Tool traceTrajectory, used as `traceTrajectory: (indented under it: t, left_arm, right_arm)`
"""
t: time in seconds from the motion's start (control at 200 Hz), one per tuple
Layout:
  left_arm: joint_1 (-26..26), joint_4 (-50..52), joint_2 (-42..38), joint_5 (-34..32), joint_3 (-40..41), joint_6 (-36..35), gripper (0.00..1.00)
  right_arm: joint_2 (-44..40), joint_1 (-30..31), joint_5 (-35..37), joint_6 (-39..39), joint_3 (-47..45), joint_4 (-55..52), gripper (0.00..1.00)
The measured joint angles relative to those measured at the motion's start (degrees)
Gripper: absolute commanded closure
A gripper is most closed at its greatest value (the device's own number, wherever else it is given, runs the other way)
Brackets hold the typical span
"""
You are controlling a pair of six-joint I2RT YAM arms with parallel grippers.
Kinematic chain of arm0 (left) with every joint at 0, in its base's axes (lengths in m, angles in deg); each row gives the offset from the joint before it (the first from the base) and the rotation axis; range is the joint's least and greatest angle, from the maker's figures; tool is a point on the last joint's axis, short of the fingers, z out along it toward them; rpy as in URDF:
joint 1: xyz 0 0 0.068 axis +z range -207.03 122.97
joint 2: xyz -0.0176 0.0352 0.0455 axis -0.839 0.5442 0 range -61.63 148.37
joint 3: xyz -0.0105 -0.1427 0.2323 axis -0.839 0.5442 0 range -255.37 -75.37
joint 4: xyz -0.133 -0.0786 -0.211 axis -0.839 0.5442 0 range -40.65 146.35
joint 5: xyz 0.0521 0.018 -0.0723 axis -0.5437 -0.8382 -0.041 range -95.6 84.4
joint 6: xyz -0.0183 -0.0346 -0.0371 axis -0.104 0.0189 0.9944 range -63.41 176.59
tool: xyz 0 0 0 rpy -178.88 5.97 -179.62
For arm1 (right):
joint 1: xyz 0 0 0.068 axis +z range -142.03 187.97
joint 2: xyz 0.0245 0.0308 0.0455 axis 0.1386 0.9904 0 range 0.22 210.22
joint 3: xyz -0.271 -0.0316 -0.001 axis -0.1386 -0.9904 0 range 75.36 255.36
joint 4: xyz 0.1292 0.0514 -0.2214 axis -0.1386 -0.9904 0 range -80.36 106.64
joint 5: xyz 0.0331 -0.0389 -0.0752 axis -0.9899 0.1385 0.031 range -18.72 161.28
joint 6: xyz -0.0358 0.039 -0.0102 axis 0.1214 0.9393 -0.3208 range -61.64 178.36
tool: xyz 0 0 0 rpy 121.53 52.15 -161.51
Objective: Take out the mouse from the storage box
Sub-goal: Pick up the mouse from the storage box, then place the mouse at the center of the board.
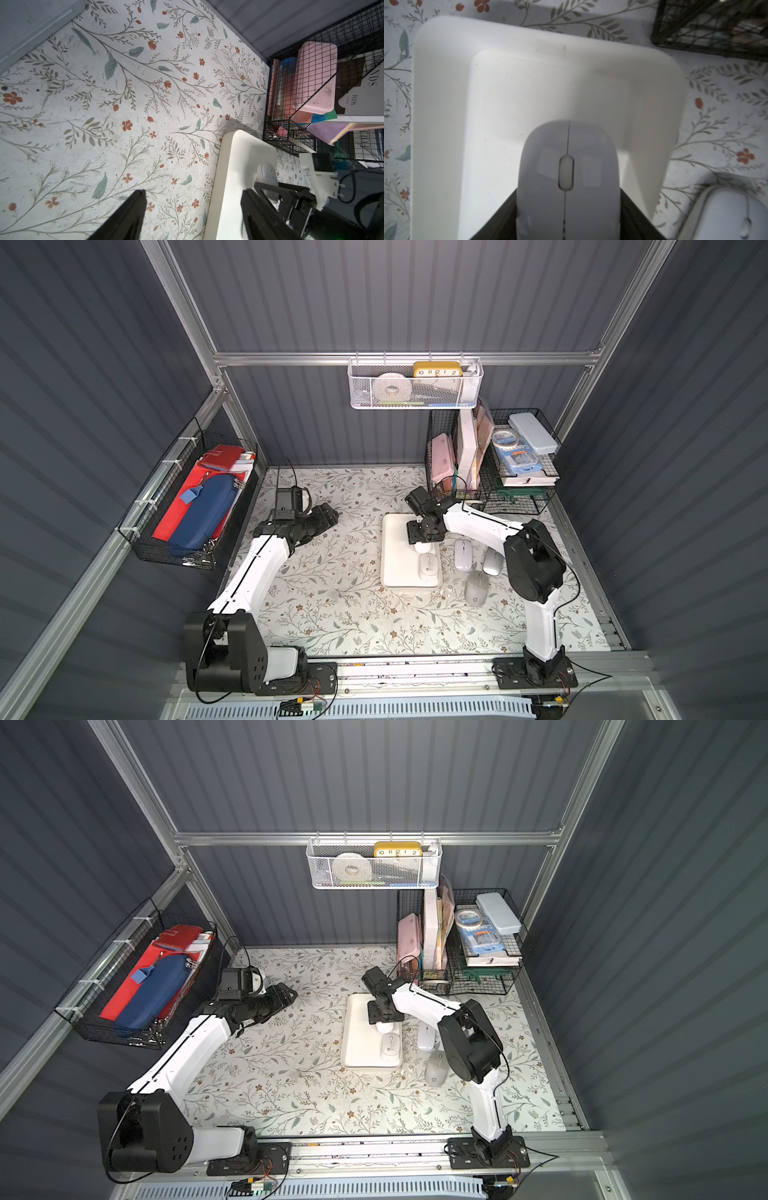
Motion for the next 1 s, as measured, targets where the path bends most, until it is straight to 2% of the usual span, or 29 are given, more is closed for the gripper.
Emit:
traceTrajectory:
  t: [0.245, 0.495, 0.595, 0.775, 1.0]
  left_arm:
    - [0.00, -0.02, -2.21, 0.90, 0.00, 0.02, 0.22]
    - [0.00, -0.48, -7.30, 3.02, 0.87, 0.02, 0.22]
    - [0.00, -0.48, -8.04, 3.65, 1.07, 0.02, 0.22]
    - [0.00, -0.50, -9.01, 4.17, 2.03, 0.02, 0.22]
    - [0.00, -0.55, -9.27, 4.94, 2.99, 0.04, 0.22]
  right_arm:
    - [-13.73, -3.13, 4.46, 6.32, -9.18, -4.68, 0.46]
    - [-35.69, -15.41, 6.23, 15.10, -31.15, -7.06, 0.46]
    - [-41.31, -17.62, 6.71, 17.49, -36.11, -8.59, 0.46]
    - [-45.31, -22.36, 6.25, 19.61, -41.88, -9.66, 0.45]
    - [-44.59, -29.62, 2.89, 19.26, -47.23, -9.31, 0.45]
